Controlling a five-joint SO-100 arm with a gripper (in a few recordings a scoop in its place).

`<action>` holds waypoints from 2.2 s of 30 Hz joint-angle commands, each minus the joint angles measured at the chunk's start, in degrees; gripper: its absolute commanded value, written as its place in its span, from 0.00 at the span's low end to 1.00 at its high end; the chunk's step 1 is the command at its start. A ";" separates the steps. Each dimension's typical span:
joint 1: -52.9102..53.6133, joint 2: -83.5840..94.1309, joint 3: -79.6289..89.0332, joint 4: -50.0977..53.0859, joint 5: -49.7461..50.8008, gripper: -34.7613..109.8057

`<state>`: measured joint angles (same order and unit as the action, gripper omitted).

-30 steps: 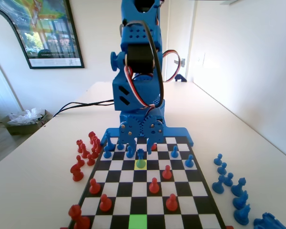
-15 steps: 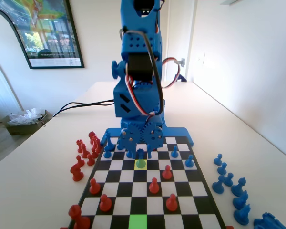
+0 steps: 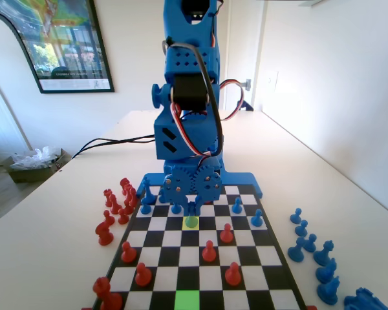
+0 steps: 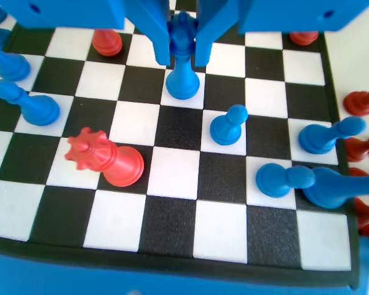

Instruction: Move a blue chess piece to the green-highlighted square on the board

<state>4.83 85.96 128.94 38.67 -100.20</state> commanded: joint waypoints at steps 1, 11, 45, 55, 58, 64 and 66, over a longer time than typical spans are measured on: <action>0.53 1.93 -6.06 8.88 0.79 0.25; -2.46 -2.81 -29.00 23.99 7.73 0.25; 0.09 -31.90 -63.54 26.81 9.05 0.25; 0.26 -32.78 -60.82 22.76 8.35 0.25; 0.09 -32.78 -59.77 21.97 8.35 0.25; -0.26 -32.87 -58.97 21.36 8.44 0.25; -0.44 -32.96 -58.71 20.92 8.53 0.25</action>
<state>4.22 51.15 70.40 59.94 -90.70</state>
